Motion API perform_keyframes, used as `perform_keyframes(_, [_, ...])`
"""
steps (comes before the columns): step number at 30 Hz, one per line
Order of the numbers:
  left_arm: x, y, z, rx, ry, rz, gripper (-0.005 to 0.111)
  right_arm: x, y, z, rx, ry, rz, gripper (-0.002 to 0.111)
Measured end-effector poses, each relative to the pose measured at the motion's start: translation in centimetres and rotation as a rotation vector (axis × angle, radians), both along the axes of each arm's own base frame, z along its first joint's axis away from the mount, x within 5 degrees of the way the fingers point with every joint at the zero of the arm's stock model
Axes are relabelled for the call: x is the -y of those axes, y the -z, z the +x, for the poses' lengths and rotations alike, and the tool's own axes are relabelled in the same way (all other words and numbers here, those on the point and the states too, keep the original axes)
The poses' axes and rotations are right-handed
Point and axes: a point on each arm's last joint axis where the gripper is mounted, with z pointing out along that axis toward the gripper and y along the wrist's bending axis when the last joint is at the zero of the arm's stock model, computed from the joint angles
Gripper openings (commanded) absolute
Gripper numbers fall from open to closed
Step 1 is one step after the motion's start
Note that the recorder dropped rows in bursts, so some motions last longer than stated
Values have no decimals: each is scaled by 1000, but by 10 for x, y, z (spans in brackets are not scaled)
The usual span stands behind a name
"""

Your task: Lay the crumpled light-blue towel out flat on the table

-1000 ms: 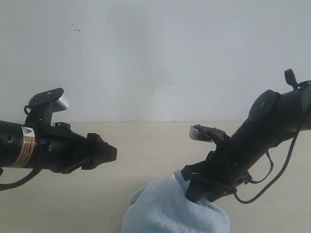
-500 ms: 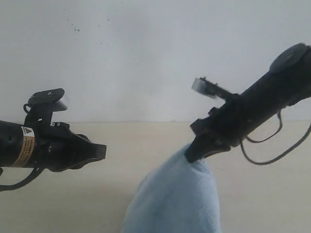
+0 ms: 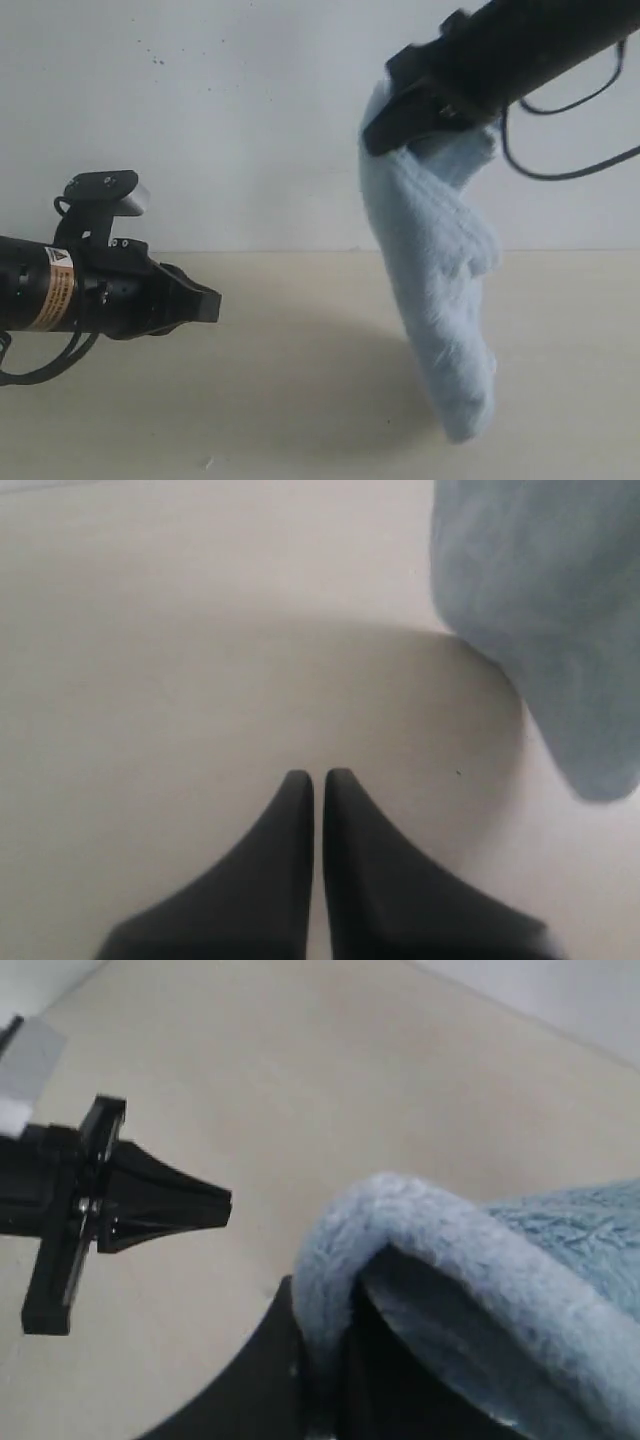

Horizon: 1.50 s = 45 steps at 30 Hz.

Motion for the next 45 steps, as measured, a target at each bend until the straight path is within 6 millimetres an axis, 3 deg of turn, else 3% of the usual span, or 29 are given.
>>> perform_keyframes(5, [-1, -1, 1, 13, -7, 14, 4, -49, 64, 11, -145, -130, -105, 4])
perform_keyframes(9, [-10, -7, 4, 63, -93, 63, 4, -77, 108, 11, -241, -198, -191, 21])
perform_keyframes(12, [-20, -18, 5, 126, -181, 109, 4, -88, 128, 12, -293, -203, -217, 38])
perform_keyframes(16, [-29, -31, 3, 196, -243, 148, 4, -104, 145, 5, -343, -225, -240, 52])
perform_keyframes(24, [-31, -38, 1, 226, -244, 154, 4, -148, 148, -41, -500, -344, -235, 51])
perform_keyframes(29, [-36, -39, 2, 241, -278, 179, 4, -169, 142, -72, -462, -437, -289, 51])
perform_keyframes(34, [-39, -41, 3, 253, -311, 195, 4, -164, 149, -73, -394, -404, -461, 51])
perform_keyframes(39, [-42, -43, 3, 282, -325, 230, 4, -143, 150, -52, -338, -306, -555, 51])
perform_keyframes(45, [-46, -41, 6, 285, -333, 255, 4, -109, 133, -22, -292, -166, -530, 51])
